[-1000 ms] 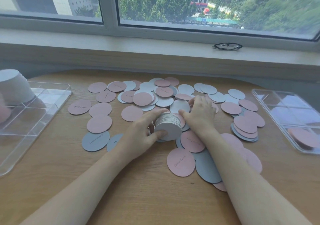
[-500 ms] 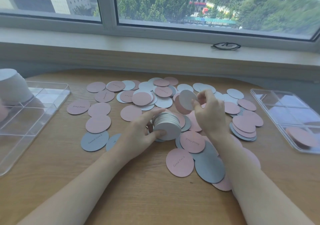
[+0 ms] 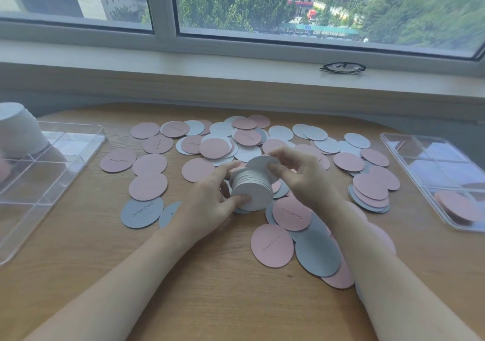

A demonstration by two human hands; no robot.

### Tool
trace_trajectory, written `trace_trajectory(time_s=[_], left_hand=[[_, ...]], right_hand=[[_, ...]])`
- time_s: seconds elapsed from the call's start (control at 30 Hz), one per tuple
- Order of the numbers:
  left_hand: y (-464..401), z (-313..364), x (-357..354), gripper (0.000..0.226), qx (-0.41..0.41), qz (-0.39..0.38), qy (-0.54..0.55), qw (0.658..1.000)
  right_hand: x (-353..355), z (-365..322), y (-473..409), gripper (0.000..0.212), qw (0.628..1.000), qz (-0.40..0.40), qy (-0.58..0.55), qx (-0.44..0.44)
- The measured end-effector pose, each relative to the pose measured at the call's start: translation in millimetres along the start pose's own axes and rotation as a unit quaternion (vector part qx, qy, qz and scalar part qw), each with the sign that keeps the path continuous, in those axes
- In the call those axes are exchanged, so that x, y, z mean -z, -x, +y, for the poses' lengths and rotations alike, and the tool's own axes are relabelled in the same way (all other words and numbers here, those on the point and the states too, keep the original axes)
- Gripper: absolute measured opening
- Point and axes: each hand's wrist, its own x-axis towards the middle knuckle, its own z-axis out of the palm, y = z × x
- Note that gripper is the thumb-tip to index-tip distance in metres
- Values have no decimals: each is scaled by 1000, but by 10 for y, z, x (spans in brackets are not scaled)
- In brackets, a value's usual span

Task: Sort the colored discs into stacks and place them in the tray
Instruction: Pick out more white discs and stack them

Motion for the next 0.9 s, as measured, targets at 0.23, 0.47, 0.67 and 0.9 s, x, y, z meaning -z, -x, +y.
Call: trace_trajectory(time_s=[0.23,0.47,0.67,0.9], left_hand=[[14,-23,-5,66,-52,21,-118,991],[8,-22,65,64,-39,-14,-143,989],[-24,-24,129,42,-39,52,-138,988],[-396,-89,256,30,40,61,-155,985]], right_hand=[[-101,-84,35,44,983,-174,52,-5],[-63,-36,24,51,994,-107,31,-3],[-82,73,-2,55,990,-113,81,-38],[-75,104,-29,62,988,-132,75,-38]])
